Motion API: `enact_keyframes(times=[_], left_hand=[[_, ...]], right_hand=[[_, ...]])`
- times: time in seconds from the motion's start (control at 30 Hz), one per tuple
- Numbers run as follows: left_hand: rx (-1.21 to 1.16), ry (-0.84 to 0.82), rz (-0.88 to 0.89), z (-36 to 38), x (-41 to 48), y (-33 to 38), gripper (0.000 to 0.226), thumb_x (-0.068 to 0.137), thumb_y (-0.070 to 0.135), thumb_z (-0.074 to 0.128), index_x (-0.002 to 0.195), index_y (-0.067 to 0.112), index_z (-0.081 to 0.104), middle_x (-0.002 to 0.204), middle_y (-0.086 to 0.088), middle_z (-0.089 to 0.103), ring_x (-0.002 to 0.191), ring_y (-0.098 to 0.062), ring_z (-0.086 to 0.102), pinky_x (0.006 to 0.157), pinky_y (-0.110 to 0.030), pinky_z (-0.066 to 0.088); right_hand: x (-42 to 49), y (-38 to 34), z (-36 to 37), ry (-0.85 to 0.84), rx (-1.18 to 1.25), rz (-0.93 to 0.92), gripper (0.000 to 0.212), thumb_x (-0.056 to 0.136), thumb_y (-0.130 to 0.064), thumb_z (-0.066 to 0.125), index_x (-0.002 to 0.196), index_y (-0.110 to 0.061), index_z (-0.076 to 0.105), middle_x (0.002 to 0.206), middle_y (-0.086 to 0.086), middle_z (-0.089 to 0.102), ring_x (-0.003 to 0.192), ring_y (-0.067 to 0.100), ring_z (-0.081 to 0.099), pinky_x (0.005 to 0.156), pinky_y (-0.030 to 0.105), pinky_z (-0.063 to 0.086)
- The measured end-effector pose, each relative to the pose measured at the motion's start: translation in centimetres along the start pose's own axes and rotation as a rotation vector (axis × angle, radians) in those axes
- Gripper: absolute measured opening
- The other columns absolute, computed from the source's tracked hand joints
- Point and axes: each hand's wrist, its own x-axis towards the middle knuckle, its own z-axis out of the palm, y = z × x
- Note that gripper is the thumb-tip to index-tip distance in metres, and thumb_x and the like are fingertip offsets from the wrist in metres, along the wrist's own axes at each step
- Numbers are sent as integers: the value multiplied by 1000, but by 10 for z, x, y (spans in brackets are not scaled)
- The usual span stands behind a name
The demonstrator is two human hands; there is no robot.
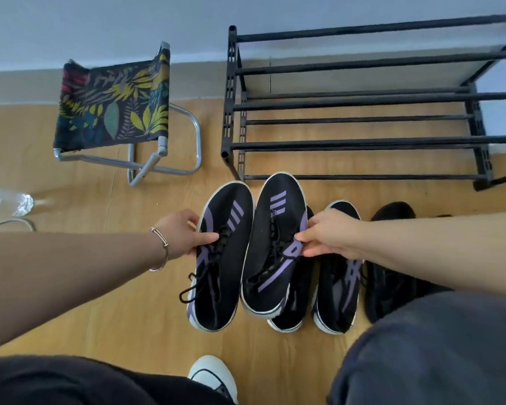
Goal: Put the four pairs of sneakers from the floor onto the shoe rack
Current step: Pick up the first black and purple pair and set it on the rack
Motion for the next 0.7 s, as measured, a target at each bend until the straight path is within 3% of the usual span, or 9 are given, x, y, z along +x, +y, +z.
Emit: enact_keyframes(times=[0.27,0.37,0.43,0.57,0.7], left_hand=[[-331,-6,58,67,23,90,47,80,37,84,113,14,59,87,-2,71,55,-9,74,50,-20,57],[-442,-16,70,76,37,114,46,81,33,84,116,12,63,93,-7,76,75,-19,77,67,-30,64],[-498,-11,56,76,48,120,47,80,32,85,116,11,64,98,-9,76,84,-24,77,78,-39,65],[-575,47,60,66,72,126,46,79,30,86,116,9,69,99,-9,77,87,-25,77,78,-41,65],[-603,100,47,63,86,139,43,78,36,85,113,15,71,101,-7,78,88,-24,77,80,-42,64]], right_hand=[[9,7,-105,182,5,-70,19,93,-2,67,111,1,70,102,16,78,86,26,77,75,35,62],[16,-2,-126,201,1,-58,22,94,0,65,116,4,67,108,20,75,94,31,74,81,39,61],[19,-12,-132,194,-6,-47,22,95,0,64,117,4,66,109,20,74,95,31,74,74,36,62],[29,-26,-140,191,-47,-59,18,96,-1,63,113,2,66,102,17,73,84,25,73,54,26,59],[37,-29,-138,195,-90,-75,17,96,-5,64,112,0,66,104,16,73,87,24,73,60,28,59]])
